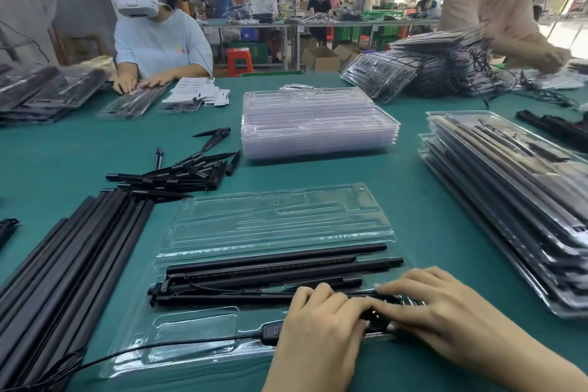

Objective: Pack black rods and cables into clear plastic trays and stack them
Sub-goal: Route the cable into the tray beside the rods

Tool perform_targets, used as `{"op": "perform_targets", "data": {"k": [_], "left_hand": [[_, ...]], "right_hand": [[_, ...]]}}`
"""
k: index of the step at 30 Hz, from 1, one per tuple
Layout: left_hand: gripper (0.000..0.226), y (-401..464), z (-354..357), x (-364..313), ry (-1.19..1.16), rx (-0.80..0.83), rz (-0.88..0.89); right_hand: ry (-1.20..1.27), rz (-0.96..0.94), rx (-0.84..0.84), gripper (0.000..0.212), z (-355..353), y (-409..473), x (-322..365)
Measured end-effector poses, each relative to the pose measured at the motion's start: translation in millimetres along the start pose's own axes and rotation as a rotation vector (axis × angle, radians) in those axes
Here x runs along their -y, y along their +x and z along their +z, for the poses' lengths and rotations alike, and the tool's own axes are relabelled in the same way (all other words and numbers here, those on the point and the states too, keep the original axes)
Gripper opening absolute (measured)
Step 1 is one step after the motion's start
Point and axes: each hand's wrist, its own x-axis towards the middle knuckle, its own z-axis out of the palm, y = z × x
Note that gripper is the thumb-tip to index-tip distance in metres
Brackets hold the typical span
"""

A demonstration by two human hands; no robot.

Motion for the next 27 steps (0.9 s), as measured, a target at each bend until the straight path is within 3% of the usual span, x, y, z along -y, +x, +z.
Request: {"op": "perform_targets", "data": {"k": [5,10,12,14,17,19,21,22,25,27], "left_hand": [[0.029,-7,6,0,-0.005,-0.057,0.001],[0.051,-13,10,-6,0.084,0.139,-0.025],[0.054,-15,8,-5,0.119,0.196,0.011],[0.056,-16,5,-2,0.140,0.245,0.035],[0.056,-17,4,-1,0.148,0.288,0.067],[0.056,-17,3,-1,0.138,0.308,0.090],[0.054,-16,1,-2,0.114,0.333,0.111],[0.054,-15,0,-2,0.100,0.350,0.118],[0.051,-15,-3,-1,0.073,0.350,0.164],[0.056,-15,-5,2,0.077,0.350,0.186]], "right_hand": [[-0.013,0.019,-0.009,0.054,6,-4,4],[0.089,0.136,0.038,0.054,-2,-2,10],[0.156,0.186,0.052,0.045,-8,0,14],[0.250,0.239,0.071,0.018,-11,2,18],[0.274,0.318,0.070,0.034,-11,4,22],[0.229,0.259,0.089,0.013,-15,7,27],[0.152,0.240,0.139,0.052,-15,4,27],[0.101,0.223,0.136,0.061,-17,3,30],[0.109,0.243,0.201,0.061,-20,-6,35],[0.106,0.263,0.217,0.047,-20,-12,38]]}}
